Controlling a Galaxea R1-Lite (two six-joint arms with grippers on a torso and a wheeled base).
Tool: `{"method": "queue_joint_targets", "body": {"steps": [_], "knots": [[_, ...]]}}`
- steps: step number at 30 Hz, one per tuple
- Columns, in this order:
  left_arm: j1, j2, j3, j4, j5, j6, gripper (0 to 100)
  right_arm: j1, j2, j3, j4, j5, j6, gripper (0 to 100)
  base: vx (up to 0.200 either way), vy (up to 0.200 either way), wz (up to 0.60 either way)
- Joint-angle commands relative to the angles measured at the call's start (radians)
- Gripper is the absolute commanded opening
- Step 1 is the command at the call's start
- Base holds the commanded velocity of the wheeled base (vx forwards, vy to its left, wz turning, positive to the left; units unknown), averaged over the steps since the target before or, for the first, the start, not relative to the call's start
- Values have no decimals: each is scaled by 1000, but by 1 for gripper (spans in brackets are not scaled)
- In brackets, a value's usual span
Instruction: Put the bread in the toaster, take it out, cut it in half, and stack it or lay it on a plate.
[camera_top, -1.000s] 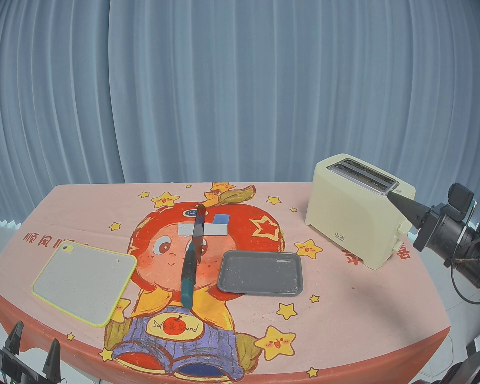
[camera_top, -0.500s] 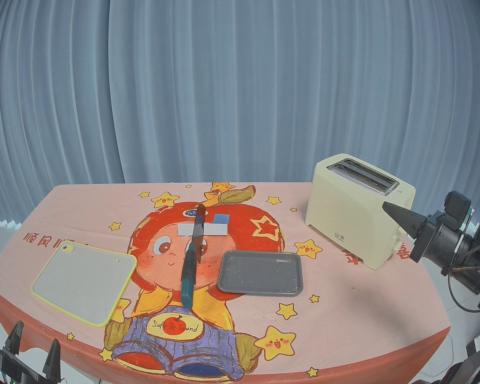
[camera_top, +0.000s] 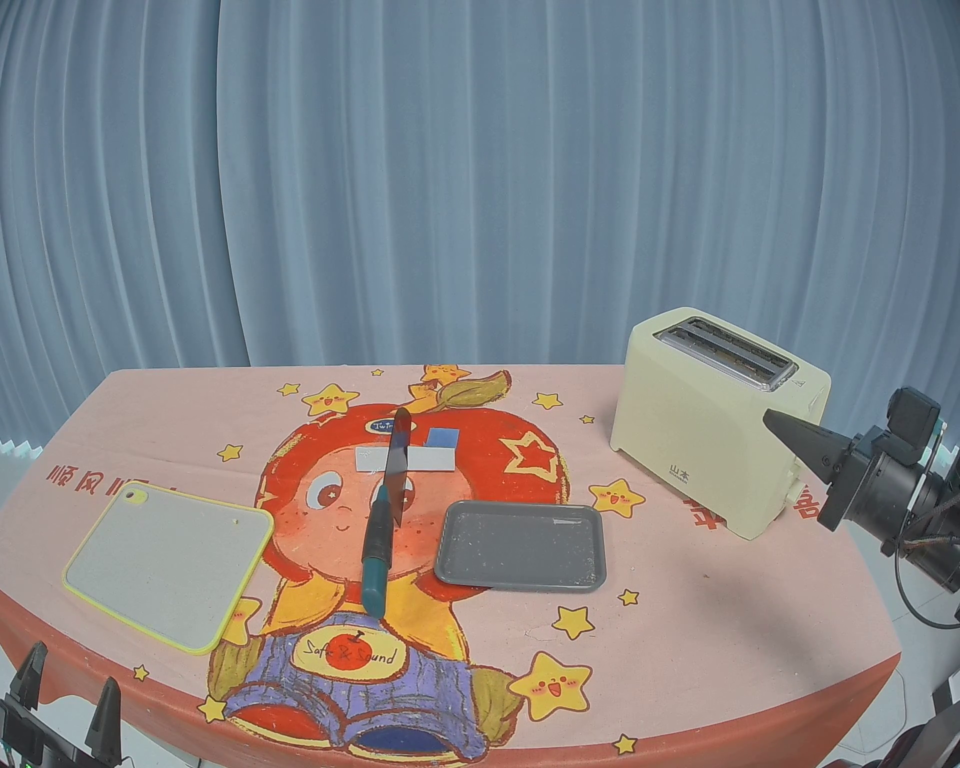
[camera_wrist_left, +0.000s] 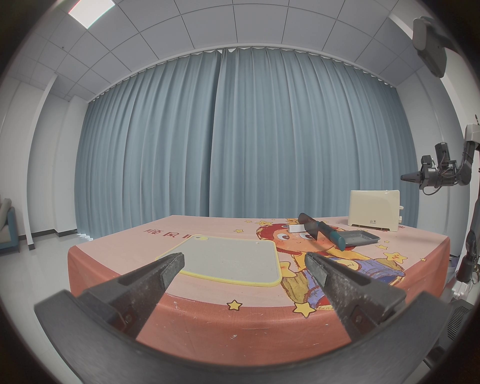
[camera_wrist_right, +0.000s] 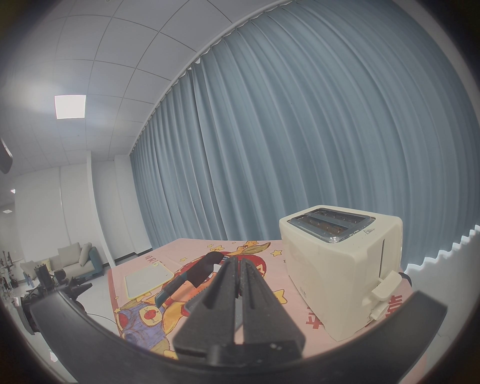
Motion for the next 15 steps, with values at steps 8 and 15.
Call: {"method": "queue_joint_targets", "body": {"steps": [8, 15], "knots": [[0, 2, 18, 0, 0, -1, 100, 3, 6, 9, 0, 1, -14, 0, 0, 0, 0], [0, 2, 18, 0, 0, 1, 100, 42, 6, 42, 0, 1, -14, 0, 0, 0, 0]]}}
